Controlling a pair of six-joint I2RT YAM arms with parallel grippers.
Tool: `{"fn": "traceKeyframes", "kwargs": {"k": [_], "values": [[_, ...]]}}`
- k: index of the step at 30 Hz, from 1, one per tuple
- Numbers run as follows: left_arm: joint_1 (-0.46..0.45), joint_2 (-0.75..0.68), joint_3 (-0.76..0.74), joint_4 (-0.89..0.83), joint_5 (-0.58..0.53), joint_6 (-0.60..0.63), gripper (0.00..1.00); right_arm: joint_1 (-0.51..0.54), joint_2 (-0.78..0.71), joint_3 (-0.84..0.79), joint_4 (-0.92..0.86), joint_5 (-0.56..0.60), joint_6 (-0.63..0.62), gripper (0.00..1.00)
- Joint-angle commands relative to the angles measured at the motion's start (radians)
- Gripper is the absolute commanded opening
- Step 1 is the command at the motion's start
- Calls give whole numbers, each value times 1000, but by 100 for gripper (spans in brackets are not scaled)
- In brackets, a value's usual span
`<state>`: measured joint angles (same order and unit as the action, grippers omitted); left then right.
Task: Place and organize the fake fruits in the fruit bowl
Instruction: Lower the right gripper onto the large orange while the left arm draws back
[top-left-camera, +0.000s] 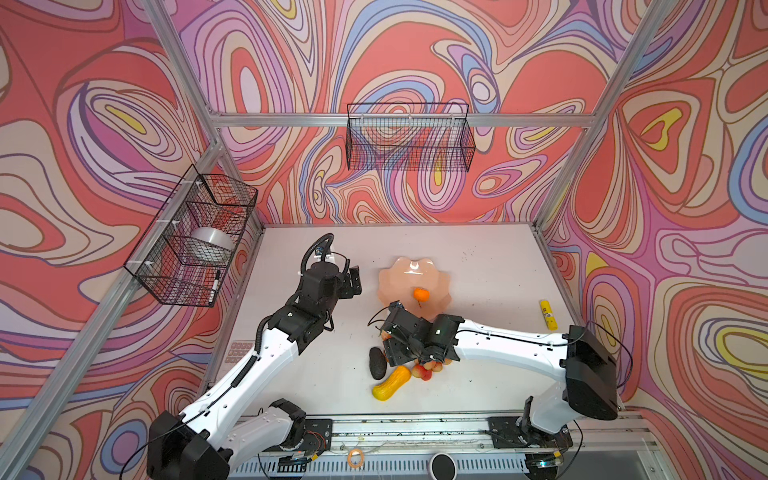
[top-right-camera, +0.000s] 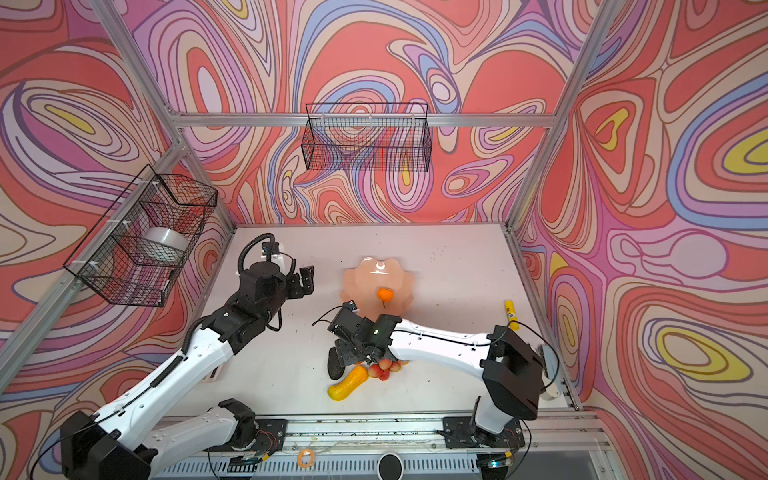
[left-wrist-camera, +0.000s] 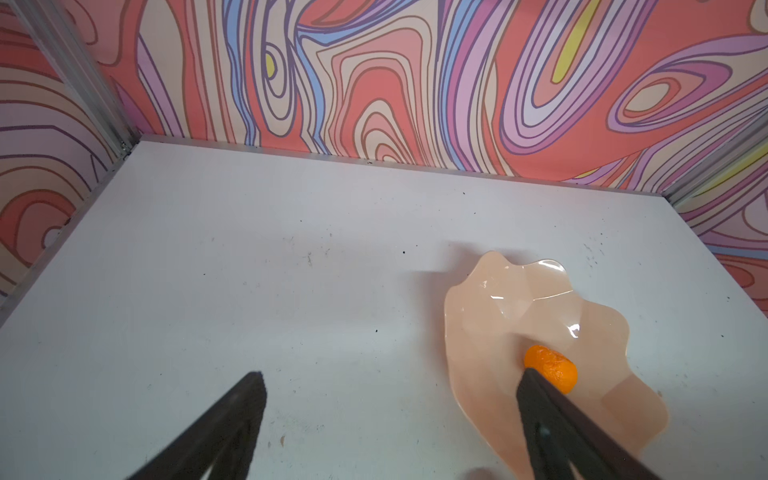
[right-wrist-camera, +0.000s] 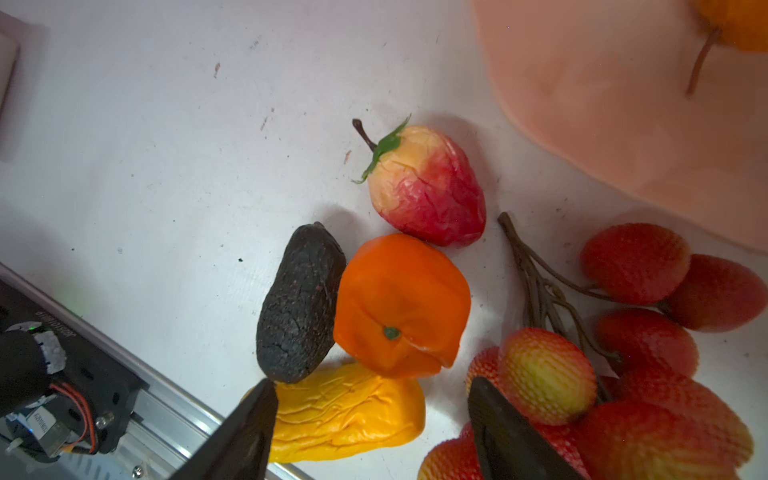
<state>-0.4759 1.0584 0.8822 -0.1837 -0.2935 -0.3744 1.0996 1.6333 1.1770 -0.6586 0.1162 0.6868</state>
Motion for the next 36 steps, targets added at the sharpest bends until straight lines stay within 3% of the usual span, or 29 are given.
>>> {"fn": "traceKeyframes", "kwargs": {"k": [1, 10, 17, 22, 27, 31, 36], "values": [[16, -47, -28, -28, -40, -13, 94, 4, 47, 27, 19, 49, 46, 76], [43, -128, -89, -74, -58, -21, 95, 4, 132, 61, 24, 113, 45, 75], [48, -156, -109, -106, -68, -36, 95, 3, 172, 66, 50, 118, 26, 50], [49, -168, -136, -100, -78, -63, 95, 4, 63, 58, 56, 146, 5, 43], [50, -164, -149, -104, -78, -82, 94, 2, -35, 127, -21, 202, -23, 41], [51, -164, -150, -118, -77, -102, 94, -40, -93, 149, -26, 169, -38, 41], [52, -167, -149, -136, -71, -122, 94, -63, -58, 157, -54, 126, -83, 58]]}}
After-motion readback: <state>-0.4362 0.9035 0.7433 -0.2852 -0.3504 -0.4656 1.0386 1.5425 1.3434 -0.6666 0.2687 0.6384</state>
